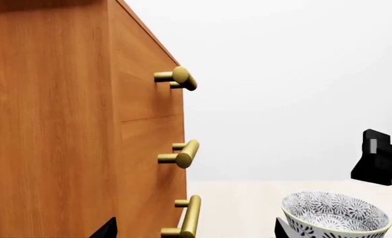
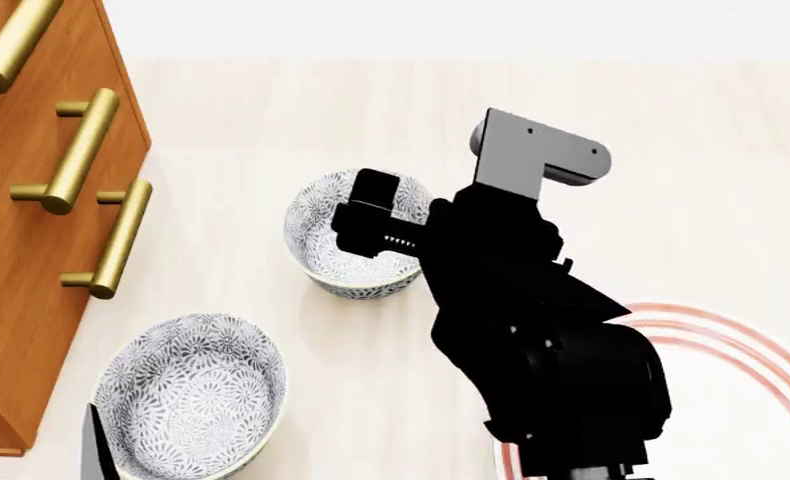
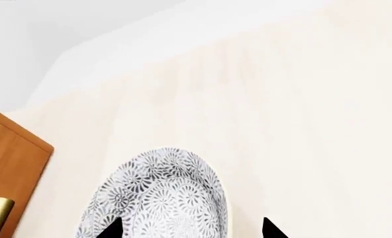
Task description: Pick up the bowl and put it in the front on the plate.
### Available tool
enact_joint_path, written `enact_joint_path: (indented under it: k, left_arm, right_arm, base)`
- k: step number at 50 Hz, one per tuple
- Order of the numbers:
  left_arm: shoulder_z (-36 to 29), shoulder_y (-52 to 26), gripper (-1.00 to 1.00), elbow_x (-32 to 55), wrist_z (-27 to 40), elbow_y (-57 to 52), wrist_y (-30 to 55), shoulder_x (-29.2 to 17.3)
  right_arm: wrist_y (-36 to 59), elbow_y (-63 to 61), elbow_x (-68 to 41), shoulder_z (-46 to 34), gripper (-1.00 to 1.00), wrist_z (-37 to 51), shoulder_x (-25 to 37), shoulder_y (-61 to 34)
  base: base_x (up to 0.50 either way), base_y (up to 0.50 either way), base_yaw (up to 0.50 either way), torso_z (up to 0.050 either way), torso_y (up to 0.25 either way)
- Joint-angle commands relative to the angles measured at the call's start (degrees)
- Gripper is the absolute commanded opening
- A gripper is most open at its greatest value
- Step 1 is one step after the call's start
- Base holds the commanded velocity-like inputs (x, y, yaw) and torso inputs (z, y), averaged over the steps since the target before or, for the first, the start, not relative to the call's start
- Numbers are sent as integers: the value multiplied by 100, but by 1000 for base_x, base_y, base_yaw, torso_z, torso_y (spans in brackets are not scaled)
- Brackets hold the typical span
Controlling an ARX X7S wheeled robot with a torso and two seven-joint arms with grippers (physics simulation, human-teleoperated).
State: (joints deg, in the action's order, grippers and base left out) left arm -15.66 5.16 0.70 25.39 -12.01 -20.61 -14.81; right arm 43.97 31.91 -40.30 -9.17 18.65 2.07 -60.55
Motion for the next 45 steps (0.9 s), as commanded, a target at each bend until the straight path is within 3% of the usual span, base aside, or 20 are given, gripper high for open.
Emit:
enact_joint_path:
  k: [1,45]
  left_arm:
    - [25,1,100,-38,-34,-16,34,25]
    - [-89,-36,100,-21,53,101,-45,-53]
  right_arm:
    - [-114,115,-146,15,100,103,-36,37]
    - [-426,330,-333,-677,100,82,73,112]
  base:
    - [0,0,0,0,0]
    - [0,0,0,0,0]
